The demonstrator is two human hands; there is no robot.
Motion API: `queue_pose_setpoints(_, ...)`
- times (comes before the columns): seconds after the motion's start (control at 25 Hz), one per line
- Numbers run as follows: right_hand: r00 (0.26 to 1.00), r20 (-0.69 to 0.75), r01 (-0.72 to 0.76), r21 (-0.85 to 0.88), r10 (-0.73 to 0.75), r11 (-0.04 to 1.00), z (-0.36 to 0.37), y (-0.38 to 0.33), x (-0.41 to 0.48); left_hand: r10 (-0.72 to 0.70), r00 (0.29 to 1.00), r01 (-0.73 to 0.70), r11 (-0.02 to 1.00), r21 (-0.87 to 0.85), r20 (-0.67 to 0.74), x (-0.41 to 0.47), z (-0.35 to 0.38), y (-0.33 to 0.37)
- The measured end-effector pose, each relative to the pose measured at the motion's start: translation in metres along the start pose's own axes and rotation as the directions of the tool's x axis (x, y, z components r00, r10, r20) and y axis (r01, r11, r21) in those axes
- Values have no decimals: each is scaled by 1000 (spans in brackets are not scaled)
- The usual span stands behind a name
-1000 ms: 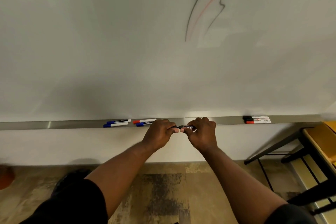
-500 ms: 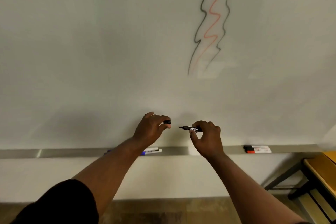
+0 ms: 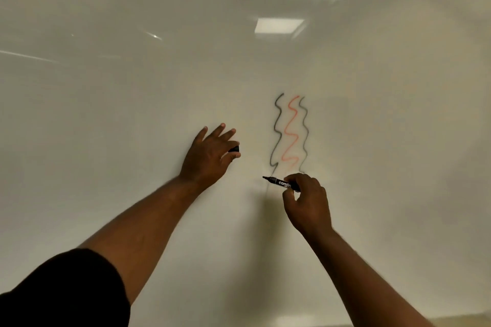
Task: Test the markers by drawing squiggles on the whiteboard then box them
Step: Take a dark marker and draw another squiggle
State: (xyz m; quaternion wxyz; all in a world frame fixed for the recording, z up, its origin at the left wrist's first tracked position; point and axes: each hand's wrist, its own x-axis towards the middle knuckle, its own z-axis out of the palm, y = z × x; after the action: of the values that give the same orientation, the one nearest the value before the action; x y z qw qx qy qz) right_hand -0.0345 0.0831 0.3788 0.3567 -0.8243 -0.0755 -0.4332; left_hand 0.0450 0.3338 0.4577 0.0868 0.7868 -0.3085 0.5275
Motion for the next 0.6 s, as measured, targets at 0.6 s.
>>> queue_pose_setpoints(0.6, 917, -367, 196, 81, -153, 977, -9, -67, 113, 81, 986, -71, 995, 72, -148, 71, 22, -44)
